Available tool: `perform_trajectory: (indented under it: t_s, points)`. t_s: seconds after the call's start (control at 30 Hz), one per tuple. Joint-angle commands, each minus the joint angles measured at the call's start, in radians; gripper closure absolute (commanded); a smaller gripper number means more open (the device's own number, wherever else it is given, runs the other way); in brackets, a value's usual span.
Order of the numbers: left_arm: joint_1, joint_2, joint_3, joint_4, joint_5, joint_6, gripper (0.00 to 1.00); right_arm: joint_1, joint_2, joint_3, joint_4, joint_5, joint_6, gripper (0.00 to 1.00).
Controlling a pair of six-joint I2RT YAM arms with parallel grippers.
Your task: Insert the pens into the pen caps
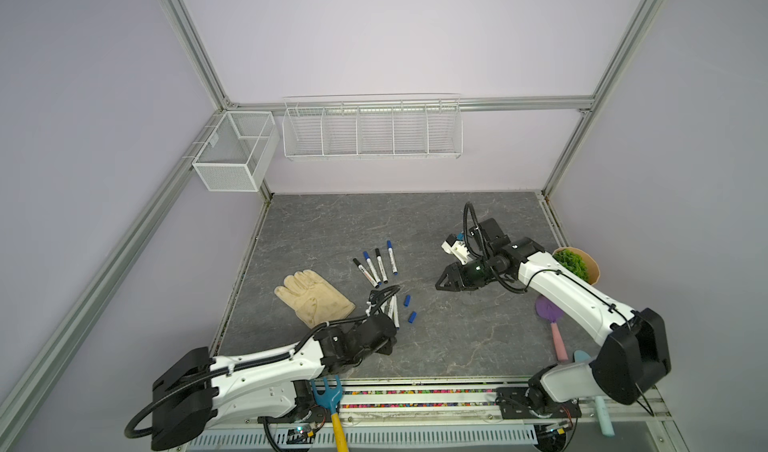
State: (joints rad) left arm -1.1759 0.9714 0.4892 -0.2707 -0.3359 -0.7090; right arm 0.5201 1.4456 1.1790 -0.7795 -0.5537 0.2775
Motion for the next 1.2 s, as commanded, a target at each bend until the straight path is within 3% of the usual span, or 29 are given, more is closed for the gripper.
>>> perform_trajectory:
  t_s: [0.0,0.43,0.7,0.9,1.17]
  points:
    - [0.012,-0.100,-0.019,0.144,0.007,0.143,1.00,0.052,0.005,0.045,0.056,-0.066,0.003,0.52]
    - [0.018,-0.102,0.007,0.225,0.059,0.159,1.00,0.164,0.146,0.189,0.100,-0.118,0.015,0.55]
    - [0.018,-0.064,0.029,0.245,0.060,0.185,1.00,0.185,0.179,0.210,0.093,-0.152,0.004,0.69]
    - [0.019,-0.030,0.039,0.279,0.057,0.187,1.00,0.192,0.184,0.206,0.066,-0.170,-0.020,0.74]
    - [0.019,-0.022,0.044,0.300,0.058,0.194,1.00,0.192,0.193,0.200,0.054,-0.157,-0.035,0.71]
